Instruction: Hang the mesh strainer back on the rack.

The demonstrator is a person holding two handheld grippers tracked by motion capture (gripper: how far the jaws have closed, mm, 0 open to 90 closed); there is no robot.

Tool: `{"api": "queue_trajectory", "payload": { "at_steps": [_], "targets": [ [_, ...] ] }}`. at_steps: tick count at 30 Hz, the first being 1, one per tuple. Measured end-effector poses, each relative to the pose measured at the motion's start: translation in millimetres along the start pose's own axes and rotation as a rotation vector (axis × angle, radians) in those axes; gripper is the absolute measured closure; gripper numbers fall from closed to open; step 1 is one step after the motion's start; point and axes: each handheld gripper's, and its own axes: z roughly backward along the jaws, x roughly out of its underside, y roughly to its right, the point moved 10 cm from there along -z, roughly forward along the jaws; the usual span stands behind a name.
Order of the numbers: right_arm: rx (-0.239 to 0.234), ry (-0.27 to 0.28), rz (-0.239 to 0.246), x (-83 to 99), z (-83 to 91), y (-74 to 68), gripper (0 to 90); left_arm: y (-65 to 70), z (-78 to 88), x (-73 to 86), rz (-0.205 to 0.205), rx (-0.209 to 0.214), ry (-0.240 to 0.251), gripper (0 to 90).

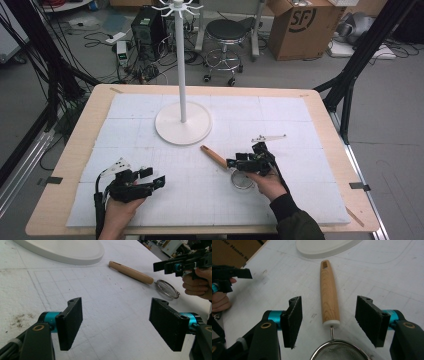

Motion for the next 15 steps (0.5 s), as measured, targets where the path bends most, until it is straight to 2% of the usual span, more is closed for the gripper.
{"api": "queue_trajectory", "payload": {
  "at_steps": [9, 15],
  "targets": [
    [0.008, -0.05, 0.002, 3.2, -10.9, 0.9, 42.8, 1.8, -3.5, 1.6, -0.006, 0.012, -0.014, 27.6],
    [0.021, -0.1, 0.009, 8.5, -17.6, 2.2, 44.7, 2.4, -2.8, 1.3, 0.009, 0.022, -0.008, 27.5]
  ]
}}
